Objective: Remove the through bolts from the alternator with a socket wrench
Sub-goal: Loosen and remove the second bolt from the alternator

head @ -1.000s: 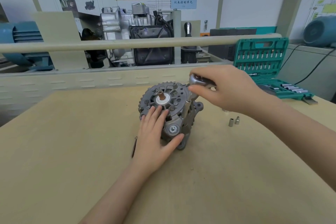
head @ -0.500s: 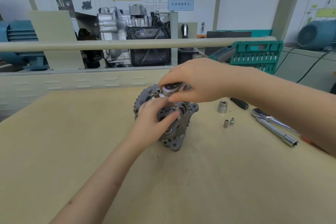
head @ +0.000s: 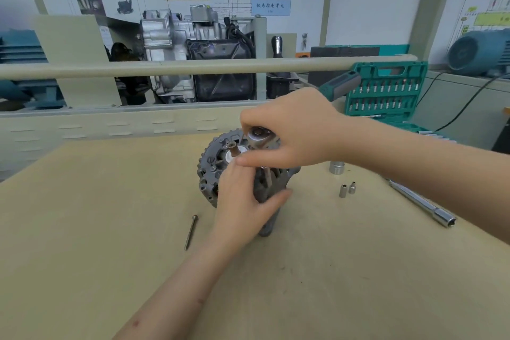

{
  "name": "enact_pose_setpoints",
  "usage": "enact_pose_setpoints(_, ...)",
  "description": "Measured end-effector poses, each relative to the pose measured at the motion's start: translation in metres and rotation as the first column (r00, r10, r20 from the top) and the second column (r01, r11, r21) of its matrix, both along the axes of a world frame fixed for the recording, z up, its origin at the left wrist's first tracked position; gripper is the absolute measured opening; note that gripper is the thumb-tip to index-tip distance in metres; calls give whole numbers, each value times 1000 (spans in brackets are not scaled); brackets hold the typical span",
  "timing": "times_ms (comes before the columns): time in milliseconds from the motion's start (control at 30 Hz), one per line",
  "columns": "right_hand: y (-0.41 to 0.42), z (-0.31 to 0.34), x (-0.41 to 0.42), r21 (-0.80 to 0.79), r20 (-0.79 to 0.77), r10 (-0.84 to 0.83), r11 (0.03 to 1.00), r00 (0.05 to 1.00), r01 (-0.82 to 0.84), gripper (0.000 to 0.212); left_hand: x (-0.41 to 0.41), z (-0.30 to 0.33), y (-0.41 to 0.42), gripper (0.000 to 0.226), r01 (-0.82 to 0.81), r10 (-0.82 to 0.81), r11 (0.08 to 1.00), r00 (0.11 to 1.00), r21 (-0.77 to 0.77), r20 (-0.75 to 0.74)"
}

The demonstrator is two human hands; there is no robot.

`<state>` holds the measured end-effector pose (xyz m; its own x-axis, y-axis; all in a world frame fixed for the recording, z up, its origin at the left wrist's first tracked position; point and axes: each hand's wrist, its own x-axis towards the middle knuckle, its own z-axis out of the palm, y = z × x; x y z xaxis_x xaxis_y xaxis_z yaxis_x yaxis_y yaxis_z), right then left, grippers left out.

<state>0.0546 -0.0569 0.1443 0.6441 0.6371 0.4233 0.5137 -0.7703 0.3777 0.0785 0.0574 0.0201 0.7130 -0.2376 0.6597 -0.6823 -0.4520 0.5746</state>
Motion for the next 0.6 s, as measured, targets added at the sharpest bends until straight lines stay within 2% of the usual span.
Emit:
enact_pose_setpoints(33, 2, -4, 1, 17, 47, -17, 1000, 999, 16, 41, 1, -3, -1, 51, -48, 48, 998, 999, 37, 23)
enact_pose_setpoints(67, 4, -7, 2, 38, 81, -29, 999, 996, 26, 42, 1, -5, -1, 50, -90, 86, 994, 995, 61, 58)
enact_pose_setpoints(133, 5, -10, 7, 75, 120, -13, 997, 993, 4, 35, 2, -4, -1, 29, -124, 110, 987, 984, 105, 138)
enact_pose_setpoints(267, 2, -9, 12, 137, 126, 85, 985, 988, -102, 12, 6, -2, -1, 30, -73, 53, 994, 974, 83, 218)
enact_pose_setpoints(467, 3, -7, 21, 159, 94, 274, 945, 957, -286, 19, 8, -5, 0, 26, -42, 21, 995, 979, 96, 202)
enact_pose_setpoints(600, 1, -6, 25, 154, 28, 329, 932, 944, -329, 16, 9, -6, 1, 23, -50, 29, 993, 981, 105, 190)
